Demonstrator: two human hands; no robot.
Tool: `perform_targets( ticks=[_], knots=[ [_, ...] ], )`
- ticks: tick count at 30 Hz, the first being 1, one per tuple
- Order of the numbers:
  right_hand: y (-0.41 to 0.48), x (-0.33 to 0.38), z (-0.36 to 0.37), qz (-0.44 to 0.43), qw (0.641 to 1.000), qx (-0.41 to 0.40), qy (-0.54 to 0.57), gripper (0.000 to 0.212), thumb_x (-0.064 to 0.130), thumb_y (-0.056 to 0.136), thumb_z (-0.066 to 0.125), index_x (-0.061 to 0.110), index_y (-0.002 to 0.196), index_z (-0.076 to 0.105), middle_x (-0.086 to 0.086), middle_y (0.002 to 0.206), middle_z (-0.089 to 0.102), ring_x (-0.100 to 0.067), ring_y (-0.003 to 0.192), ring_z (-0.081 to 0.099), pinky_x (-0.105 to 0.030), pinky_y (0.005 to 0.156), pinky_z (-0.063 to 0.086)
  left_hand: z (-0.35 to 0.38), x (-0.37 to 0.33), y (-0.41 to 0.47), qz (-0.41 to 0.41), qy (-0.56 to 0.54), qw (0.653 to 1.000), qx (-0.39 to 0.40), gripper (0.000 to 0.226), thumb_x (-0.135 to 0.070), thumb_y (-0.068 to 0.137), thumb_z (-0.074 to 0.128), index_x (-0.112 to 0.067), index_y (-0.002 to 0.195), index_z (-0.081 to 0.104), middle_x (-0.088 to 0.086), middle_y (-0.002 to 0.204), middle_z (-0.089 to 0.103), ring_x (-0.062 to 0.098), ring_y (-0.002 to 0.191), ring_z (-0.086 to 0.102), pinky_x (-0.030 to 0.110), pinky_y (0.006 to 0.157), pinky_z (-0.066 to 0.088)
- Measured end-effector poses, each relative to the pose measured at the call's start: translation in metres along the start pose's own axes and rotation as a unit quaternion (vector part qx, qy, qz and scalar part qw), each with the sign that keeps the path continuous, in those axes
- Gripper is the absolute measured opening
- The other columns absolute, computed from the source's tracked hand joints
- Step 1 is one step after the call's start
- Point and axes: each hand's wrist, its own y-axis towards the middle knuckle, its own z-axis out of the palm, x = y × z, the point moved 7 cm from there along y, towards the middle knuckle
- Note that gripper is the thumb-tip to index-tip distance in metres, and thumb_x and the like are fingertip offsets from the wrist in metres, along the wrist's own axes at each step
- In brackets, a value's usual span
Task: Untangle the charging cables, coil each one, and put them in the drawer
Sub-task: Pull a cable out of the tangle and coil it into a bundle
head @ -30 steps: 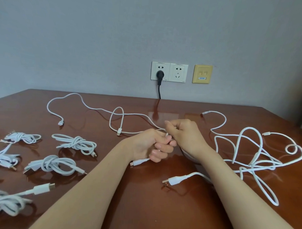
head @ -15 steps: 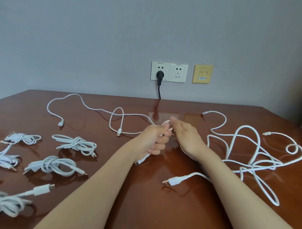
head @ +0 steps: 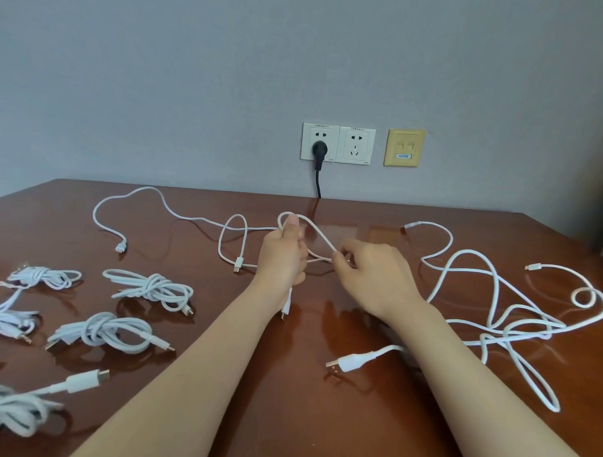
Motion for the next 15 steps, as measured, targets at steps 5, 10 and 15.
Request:
perform_targets(
  ticks=[5, 10, 15],
  knots=[
    [-0.004, 0.021, 0.008, -0.059, 0.997, 0.020, 0.042, 0.025, 0.027, 0.098, 0.038, 0.014, 0.078, 0.043, -0.013, 0.078, 0.059, -0.035, 0.077, 0.051, -0.033, 0.059, 0.027, -0.005, 0.004, 0.005, 0.003, 0.027, 0.999, -0.026, 0.037, -0.031, 0.102, 0.033, -0.015, 0.070, 0.040, -0.006, 0.038, 0.029, 0.004, 0.026, 0.021, 0.009, 0.033, 0.015],
    [-0.006, 0.026, 0.015, -0.078, 0.995, 0.036, 0.045, 0.024, 0.028, 0.099, 0.037, 0.017, 0.077, 0.037, -0.012, 0.077, 0.057, -0.033, 0.070, 0.046, -0.032, 0.060, 0.028, -0.007, 0.004, 0.010, 0.043, 0.109, 0.992, -0.054, 0.036, -0.028, 0.101, 0.038, -0.013, 0.069, 0.048, -0.007, 0.028, 0.038, 0.005, 0.029, 0.036, 0.019, 0.036, 0.028],
    [-0.007, 0.029, 0.015, -0.095, 0.994, 0.039, 0.022, 0.026, 0.029, 0.100, 0.036, 0.017, 0.077, 0.035, -0.016, 0.082, 0.060, -0.038, 0.075, 0.052, -0.032, 0.060, 0.026, -0.009, -0.001, 0.011, 0.102, 0.186, 0.974, -0.077, 0.035, -0.030, 0.099, 0.039, -0.014, 0.073, 0.056, 0.004, 0.064, 0.055, 0.030, 0.070, 0.056, 0.039, 0.077, 0.050]
  ],
)
